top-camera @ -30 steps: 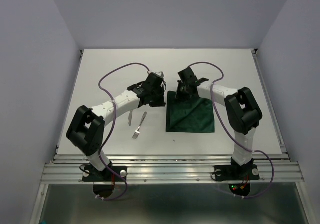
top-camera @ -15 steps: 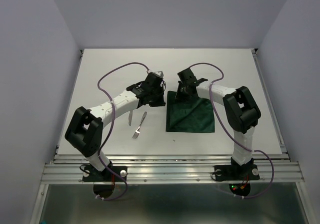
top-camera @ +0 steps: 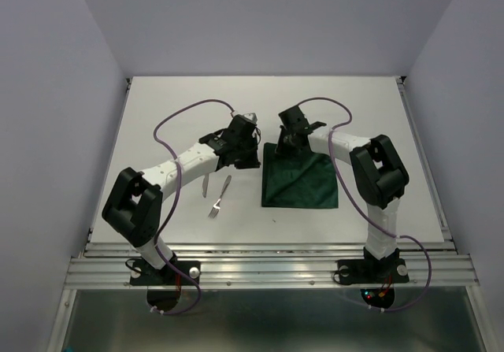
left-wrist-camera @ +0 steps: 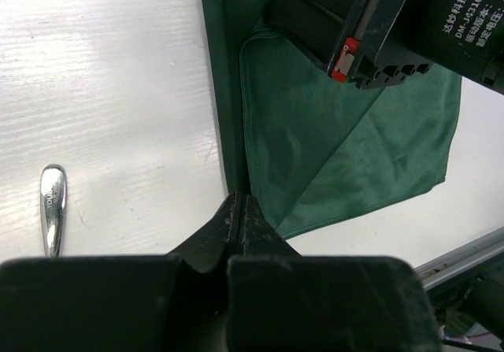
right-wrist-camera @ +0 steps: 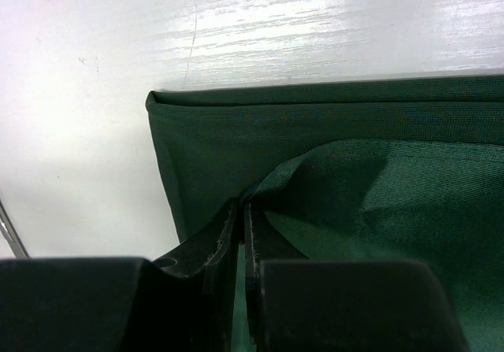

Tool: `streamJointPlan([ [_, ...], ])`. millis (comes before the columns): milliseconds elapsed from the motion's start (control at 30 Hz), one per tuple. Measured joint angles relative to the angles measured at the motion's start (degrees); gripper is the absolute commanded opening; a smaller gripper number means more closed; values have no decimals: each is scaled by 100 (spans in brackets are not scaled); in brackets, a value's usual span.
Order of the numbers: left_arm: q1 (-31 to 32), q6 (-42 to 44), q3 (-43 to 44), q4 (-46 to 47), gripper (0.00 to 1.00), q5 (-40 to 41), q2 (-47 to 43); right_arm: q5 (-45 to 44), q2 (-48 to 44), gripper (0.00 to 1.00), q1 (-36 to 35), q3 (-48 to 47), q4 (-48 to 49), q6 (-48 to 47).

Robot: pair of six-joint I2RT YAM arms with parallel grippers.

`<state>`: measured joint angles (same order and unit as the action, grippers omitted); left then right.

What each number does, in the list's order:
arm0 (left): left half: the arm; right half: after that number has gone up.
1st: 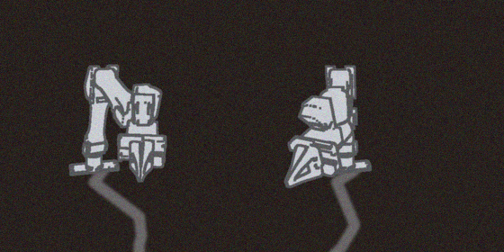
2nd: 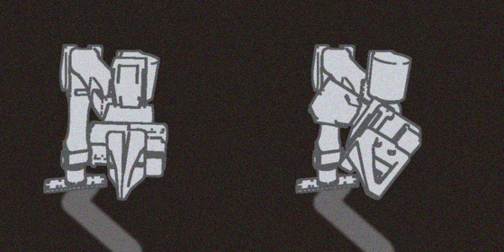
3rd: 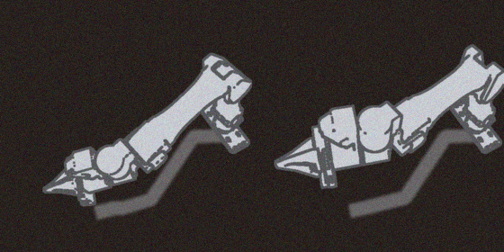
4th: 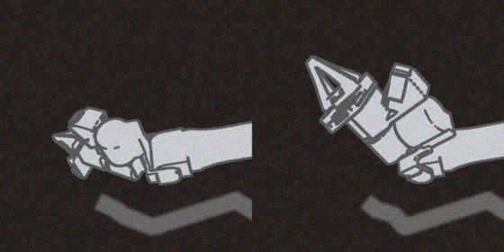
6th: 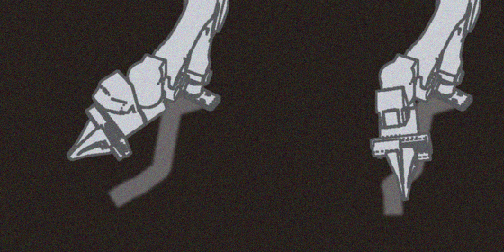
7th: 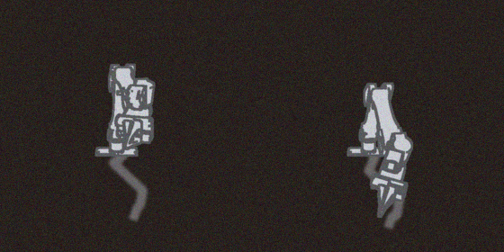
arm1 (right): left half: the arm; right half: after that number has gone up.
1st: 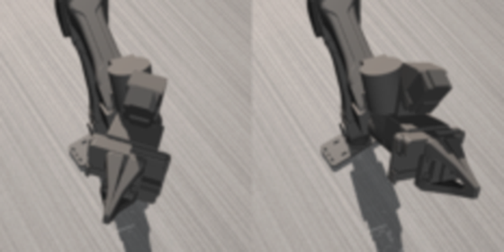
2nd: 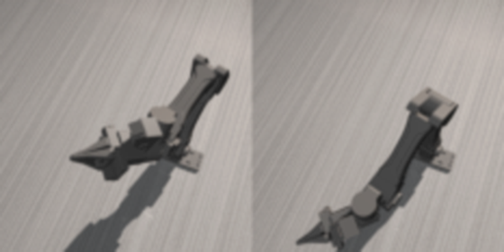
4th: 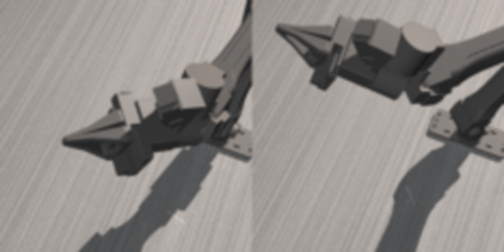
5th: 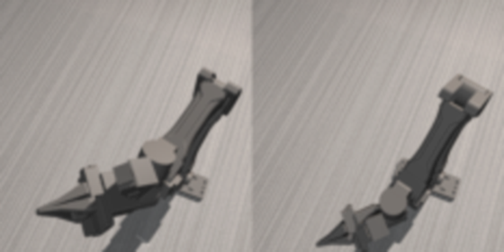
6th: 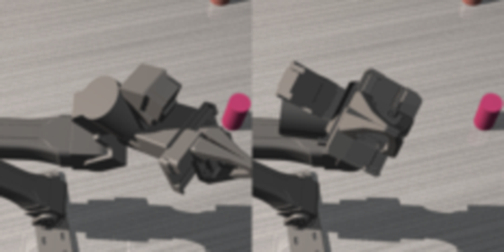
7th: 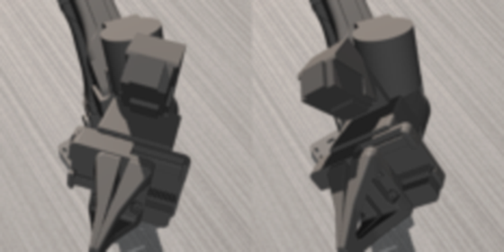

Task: Fold the napkin into a case and place the utensils inside
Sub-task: Fold the top corner of the square-folded napkin at the center of the board, then smooth out the upper triangle-folded napkin at the center of the board.

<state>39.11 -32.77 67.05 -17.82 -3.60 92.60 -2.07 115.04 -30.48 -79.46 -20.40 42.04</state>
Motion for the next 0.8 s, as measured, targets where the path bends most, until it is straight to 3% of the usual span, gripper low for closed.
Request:
streamJointPlan([
  [100, 0, -11, 0, 0, 0, 0, 0, -28, 7, 36, 0, 0, 0, 7],
  [133, 0, -13, 0, 0, 0, 0, 0, -44, 9, 51, 0, 0, -4, 24],
  [233, 0, -13, -7, 4, 0, -4, 0, -57, 4, 60, 2, -2, 31, 35],
  [467, 2, -13, -59, 48, 0, -92, 2, -409, -293, 65, 0, -2, -4, -31],
  [567, 4, -7, -66, 85, 0, -184, 50, -586, -848, 65, 46, 208, 31, -81],
  [667, 9, 2, -57, 160, 0, -247, 170, -682, -1436, 59, 109, 476, 48, -164],
  [800, 17, 55, 42, 170, 0, -350, 509, -745, -2085, 21, 389, 979, 166, -286],
])
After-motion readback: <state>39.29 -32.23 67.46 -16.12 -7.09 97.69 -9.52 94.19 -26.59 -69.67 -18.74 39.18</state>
